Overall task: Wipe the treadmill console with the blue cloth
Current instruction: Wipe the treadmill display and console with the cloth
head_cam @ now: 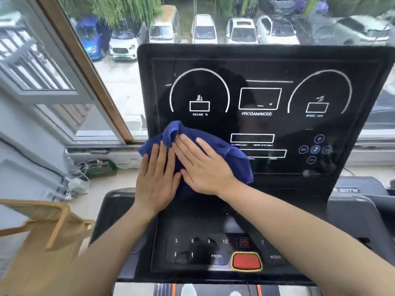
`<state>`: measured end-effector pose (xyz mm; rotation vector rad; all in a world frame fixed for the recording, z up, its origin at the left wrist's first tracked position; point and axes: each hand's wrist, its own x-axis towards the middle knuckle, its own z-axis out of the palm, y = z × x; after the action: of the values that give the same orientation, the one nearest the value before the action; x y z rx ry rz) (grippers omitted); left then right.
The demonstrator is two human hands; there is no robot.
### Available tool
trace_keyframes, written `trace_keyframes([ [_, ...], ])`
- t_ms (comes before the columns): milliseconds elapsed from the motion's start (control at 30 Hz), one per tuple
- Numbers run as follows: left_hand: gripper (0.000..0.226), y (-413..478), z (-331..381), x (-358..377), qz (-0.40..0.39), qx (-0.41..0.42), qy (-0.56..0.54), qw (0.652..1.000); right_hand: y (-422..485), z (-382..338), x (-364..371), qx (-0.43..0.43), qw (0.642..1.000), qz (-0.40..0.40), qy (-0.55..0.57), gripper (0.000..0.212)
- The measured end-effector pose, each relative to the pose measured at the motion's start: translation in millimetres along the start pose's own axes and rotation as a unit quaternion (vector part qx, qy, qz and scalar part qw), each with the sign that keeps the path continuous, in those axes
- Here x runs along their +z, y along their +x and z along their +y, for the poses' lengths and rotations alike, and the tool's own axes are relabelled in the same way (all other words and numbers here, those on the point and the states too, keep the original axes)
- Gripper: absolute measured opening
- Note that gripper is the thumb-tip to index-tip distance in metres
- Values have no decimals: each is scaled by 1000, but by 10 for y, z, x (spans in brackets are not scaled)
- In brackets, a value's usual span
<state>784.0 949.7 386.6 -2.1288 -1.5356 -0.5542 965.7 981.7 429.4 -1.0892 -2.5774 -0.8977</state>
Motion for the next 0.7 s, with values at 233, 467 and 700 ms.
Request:
trace_keyframes([
  [233,74,1007,464,-239,39,9,-37,999,-135,953,-199,79,996,39,-21,68],
  [467,69,1472,1664,-216,37,72,-54,995,-1144,1893,-119,143,988,39,-37,69],
  [700,67,1299,2480,-41,13,161,-39,986,-2065,1871,168,269,962,11,-38,66],
])
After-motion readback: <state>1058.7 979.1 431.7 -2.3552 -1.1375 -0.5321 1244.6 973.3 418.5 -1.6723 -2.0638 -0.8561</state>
